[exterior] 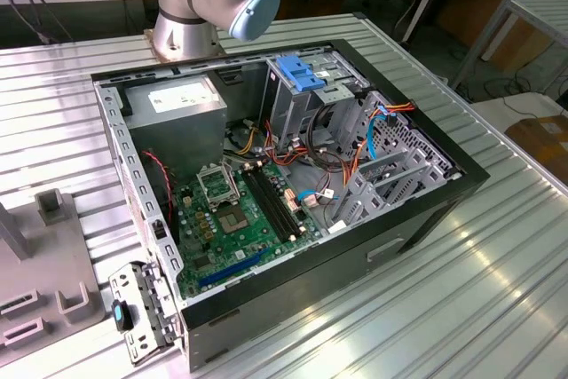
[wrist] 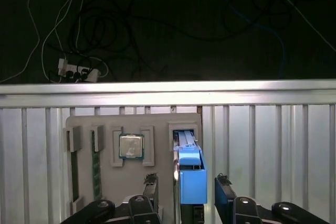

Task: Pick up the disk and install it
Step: 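Pick up the disk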

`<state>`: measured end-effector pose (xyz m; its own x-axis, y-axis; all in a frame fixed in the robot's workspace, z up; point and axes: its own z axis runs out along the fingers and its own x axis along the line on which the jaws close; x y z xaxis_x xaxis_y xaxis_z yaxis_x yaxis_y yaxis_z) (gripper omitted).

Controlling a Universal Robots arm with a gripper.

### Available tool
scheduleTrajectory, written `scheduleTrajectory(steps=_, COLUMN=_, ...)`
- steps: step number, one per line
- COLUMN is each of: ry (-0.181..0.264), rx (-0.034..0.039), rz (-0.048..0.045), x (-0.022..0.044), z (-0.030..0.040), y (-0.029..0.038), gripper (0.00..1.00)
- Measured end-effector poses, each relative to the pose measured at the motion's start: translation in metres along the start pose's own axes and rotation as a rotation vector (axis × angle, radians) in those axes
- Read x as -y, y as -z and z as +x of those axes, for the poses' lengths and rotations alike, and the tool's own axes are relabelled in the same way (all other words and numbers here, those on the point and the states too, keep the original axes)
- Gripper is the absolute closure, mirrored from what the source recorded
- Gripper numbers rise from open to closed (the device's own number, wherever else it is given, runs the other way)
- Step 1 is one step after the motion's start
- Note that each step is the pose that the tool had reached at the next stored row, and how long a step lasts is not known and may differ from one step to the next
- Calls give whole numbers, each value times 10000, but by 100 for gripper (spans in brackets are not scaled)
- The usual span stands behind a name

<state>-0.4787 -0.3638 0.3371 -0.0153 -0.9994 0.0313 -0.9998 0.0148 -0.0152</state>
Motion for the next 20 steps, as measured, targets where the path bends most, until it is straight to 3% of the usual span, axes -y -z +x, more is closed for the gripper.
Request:
scheduleTrajectory(steps=6, ry=67, rx=2, rz=-2, x=-8, z=-2, y=-113, gripper=45)
scheduleTrajectory(steps=12, ry=130, rx=5, rz=1, x=-20, z=-9, y=-284, gripper=45)
scheduleTrajectory(steps=17, ry=128, rx=16, rz=-11, x=-21, z=-23, y=-350, gripper=45)
scheduleTrajectory(steps=20, ry=130, rx=15, rz=-21, x=-21, z=-30, y=-357, gripper=45)
